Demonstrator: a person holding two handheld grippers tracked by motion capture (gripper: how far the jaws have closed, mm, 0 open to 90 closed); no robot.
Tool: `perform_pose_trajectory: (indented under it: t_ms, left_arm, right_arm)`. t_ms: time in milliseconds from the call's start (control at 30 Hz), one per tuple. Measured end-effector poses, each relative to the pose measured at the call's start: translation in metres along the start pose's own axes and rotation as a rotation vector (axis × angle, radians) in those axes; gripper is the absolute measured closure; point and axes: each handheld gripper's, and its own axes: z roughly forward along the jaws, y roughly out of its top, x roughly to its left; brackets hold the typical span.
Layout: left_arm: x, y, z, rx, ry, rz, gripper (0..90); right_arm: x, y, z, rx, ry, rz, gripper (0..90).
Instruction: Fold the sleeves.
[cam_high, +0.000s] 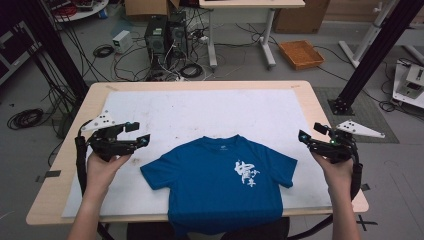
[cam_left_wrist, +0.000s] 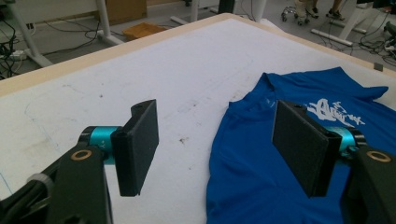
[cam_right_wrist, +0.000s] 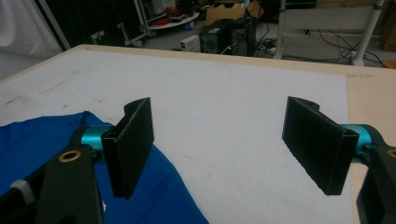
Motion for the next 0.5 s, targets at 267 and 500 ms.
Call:
perform_pose_trajectory:
  t_ms: [267,500]
  left_arm:
    - [0.003,-0.008,-0.001,-0.008,0.012,0.005,32.0]
    - [0.013,-0.023,0.004,0.071,0.017,-0.010,33.0]
  right_arm:
    - [0.001,0.000,0.001,0.003,0.003,-0.002,24.8]
    - [0.000,-0.002,0.002,0.007,0.002,0.003,24.8]
